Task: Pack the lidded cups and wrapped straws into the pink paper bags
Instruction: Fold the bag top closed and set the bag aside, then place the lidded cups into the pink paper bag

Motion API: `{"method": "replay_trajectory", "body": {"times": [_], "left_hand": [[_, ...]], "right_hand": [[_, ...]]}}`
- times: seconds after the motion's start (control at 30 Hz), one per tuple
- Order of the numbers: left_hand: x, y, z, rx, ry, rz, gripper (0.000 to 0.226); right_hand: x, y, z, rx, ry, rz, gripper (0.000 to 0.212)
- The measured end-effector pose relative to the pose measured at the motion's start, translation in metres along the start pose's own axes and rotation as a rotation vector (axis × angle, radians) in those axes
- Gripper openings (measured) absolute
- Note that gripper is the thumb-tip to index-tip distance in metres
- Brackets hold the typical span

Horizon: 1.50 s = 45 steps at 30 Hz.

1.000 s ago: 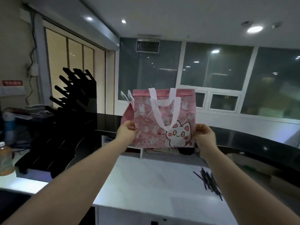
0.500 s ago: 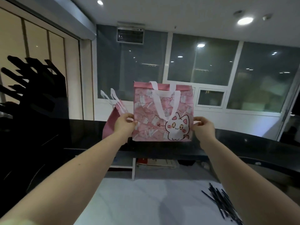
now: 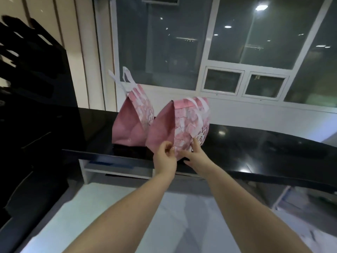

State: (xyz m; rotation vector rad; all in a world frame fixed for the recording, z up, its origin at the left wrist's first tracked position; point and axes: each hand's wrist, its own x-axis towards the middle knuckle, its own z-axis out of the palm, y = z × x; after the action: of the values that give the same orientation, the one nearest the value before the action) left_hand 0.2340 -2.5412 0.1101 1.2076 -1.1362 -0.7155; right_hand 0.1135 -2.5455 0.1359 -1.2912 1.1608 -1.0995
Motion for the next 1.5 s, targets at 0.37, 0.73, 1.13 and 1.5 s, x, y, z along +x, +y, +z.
{"method": "replay_trajectory", "body": {"times": [0.37, 0.73, 1.13, 1.5], "left_hand": [[0.049, -0.044, -0.023, 0.063, 0.246, 0.052, 0.046], [0.108, -0.023, -0.001, 0.123, 0.098, 0.213, 0.018], [0.099, -0.058, -0.003, 0.170, 0.107, 0.187, 0.024], [0.092, -0.078, -0.012, 0.267, 0.127, 0.088, 0.034]], "right_hand": [[0.049, 0.030, -0.004, -0.035, 0.317, -0.140, 0.062], [0.084, 0.009, 0.010, -0.318, 0.518, -0.279, 0.069], [0.094, 0.037, -0.015, -0.342, 0.430, -0.259, 0.059], [0.092, 0.058, -0.016, -0.386, 0.352, -0.181, 0.031]]}}
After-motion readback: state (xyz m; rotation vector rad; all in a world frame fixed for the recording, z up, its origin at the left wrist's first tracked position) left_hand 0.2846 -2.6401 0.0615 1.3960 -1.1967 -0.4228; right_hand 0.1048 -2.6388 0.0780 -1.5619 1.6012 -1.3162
